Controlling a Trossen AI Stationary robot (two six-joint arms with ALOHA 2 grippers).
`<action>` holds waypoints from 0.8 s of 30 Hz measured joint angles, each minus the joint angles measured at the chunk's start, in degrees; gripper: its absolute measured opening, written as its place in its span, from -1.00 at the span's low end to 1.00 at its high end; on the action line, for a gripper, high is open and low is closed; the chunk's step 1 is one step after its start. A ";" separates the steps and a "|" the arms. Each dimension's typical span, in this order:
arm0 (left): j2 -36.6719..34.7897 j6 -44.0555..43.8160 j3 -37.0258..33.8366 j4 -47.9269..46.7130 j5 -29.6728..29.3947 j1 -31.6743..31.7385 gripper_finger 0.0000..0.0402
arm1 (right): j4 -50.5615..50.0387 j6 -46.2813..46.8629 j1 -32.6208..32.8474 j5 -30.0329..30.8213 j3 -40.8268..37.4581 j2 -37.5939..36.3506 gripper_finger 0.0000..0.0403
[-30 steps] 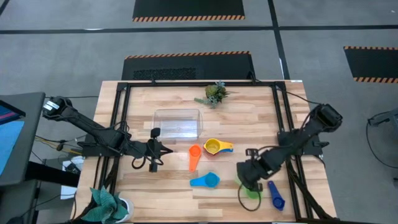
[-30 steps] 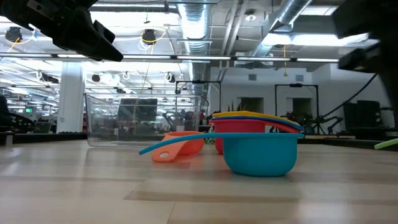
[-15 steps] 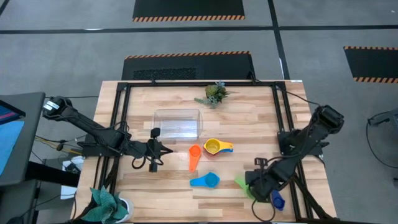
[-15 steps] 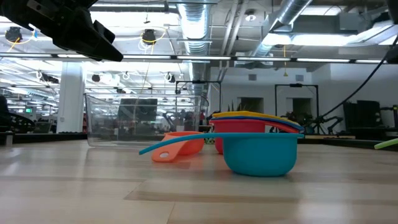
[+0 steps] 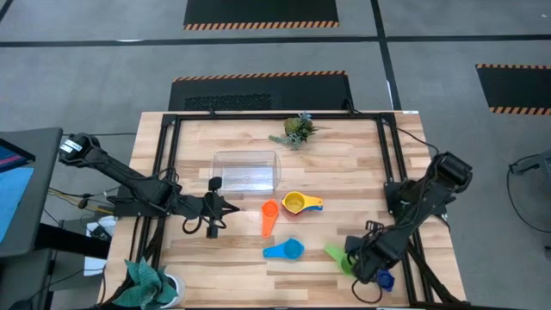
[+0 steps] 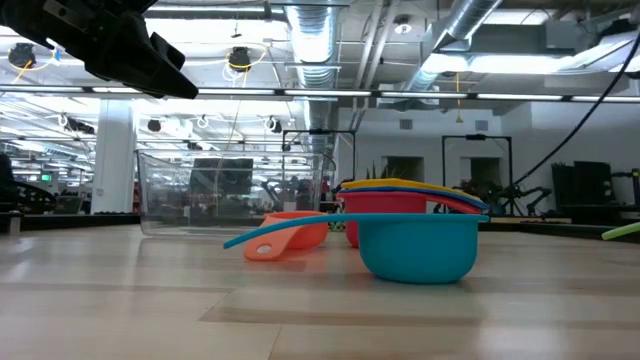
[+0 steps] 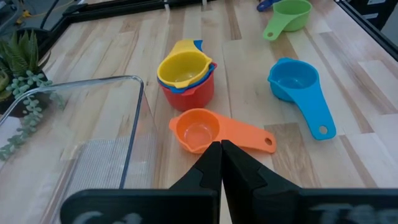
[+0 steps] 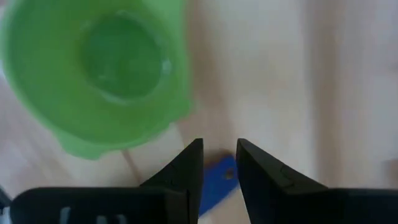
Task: Nest measuring cups in basket
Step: Stack the green measuring cup on top of the yellow measuring cup
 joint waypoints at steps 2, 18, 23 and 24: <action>0.00 0.02 0.00 0.01 -0.01 0.02 -1.00 | 3.06 -0.80 -0.06 -1.78 0.00 1.80 -0.42; 0.00 0.02 0.00 0.01 -0.04 0.00 -1.00 | 26.89 -19.14 -3.72 1.22 0.07 2.91 -0.42; 0.00 0.02 0.00 0.01 -0.04 0.00 -1.00 | 26.48 -20.59 -5.03 -2.74 0.09 2.91 -0.42; 0.00 0.03 0.00 0.01 -0.04 0.01 -1.00 | 26.13 -20.59 -5.18 -3.51 0.09 2.91 -0.42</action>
